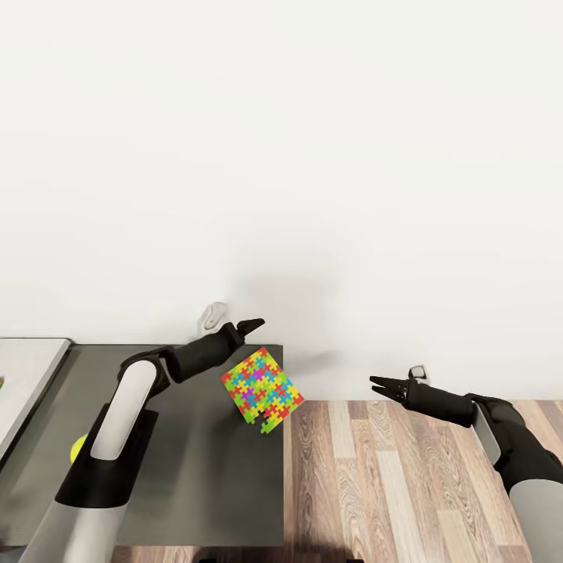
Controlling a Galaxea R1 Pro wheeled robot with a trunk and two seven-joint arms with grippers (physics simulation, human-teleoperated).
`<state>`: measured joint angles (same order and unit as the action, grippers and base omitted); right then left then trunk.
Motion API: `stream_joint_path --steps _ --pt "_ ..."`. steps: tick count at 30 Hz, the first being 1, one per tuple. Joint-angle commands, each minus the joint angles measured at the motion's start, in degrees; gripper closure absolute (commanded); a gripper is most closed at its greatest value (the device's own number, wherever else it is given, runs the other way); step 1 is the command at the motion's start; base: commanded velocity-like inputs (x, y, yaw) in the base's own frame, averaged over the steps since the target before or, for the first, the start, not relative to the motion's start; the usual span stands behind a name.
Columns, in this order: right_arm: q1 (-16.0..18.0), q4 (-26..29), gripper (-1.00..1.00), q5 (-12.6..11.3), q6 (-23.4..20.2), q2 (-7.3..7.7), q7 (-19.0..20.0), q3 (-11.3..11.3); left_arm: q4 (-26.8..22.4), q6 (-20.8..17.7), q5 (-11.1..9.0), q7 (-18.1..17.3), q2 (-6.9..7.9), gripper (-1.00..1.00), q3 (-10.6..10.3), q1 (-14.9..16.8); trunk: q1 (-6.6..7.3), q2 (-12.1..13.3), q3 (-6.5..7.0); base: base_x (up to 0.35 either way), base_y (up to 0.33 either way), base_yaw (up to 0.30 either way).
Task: Put all the toys in the child's room - the three board games (two on the bed and one on the table), the two jigsaw puzzles on the table, and the tennis ball on the table - inside the toy box on the table in the child's room.
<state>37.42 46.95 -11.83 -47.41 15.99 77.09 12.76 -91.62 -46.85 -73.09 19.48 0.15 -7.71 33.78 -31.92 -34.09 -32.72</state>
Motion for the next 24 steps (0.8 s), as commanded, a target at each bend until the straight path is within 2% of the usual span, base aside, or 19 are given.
stream_joint_path --steps 1,6,10,11,13,24 --pt "0.03 -0.01 -1.00 -0.18 -0.43 -0.03 0.07 0.00 -0.04 -0.03 -0.60 0.42 0.09 -1.00 0.08 -0.01 -0.02 -0.06 -0.06 0.000 0.000 0.000" --pt "0.03 -0.01 -1.00 -0.15 -0.41 -0.10 0.04 0.02 0.01 0.12 -0.55 -0.98 0.35 -1.00 0.28 -0.27 -0.02 -0.06 -0.05 0.000 0.000 0.000" --pt "0.03 -0.01 -1.00 -0.15 -0.40 -0.21 0.02 0.04 0.04 0.42 -0.37 -3.44 0.47 -1.00 0.27 -0.85 -0.02 -0.06 -0.05 0.000 0.000 0.000" --pt "0.04 -0.01 -1.00 -0.14 -0.43 -0.28 0.00 0.00 0.02 0.57 -0.08 -5.35 0.36 -1.00 0.17 -1.19 -0.02 -0.06 -0.05 -0.070 -0.020 0.000" --pt "0.06 -0.03 -1.00 -0.14 -0.48 -0.29 -0.02 -0.03 0.01 0.60 -0.02 -5.75 0.33 -1.00 0.15 -1.26 -0.02 -0.06 -0.05 -0.118 -0.037 0.000" --pt "1.13 -2.59 -1.00 0.03 -2.89 -0.79 -0.79 -0.21 -0.17 0.67 0.17 -7.37 0.11 -1.00 0.17 -1.44 -0.02 -0.06 -0.05 -0.245 -0.067 0.000"
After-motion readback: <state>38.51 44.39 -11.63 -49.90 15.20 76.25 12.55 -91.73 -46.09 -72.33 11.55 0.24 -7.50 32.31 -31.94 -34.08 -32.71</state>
